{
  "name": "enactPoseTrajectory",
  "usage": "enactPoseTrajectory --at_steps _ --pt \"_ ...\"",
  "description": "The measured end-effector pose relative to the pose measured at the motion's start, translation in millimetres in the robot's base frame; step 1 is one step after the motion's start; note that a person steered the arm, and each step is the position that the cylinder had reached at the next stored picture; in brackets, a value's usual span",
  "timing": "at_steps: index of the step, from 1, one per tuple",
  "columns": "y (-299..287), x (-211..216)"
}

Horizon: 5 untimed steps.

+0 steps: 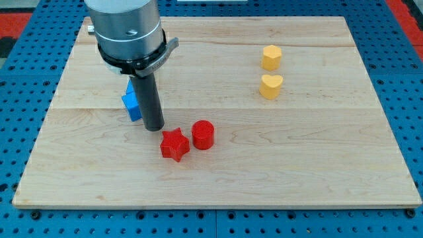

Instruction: Slide the red star to the bottom left of the red circle

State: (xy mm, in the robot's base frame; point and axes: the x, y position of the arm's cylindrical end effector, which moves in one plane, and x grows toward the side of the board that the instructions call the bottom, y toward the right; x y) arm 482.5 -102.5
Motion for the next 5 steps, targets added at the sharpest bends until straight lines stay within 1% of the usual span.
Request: enactPoseTrajectory --at_steps 1,2,3,4,5 --pt "-17 30" --pt "23 53" --pt "58 46" --pt "74 29" --pt "58 6"
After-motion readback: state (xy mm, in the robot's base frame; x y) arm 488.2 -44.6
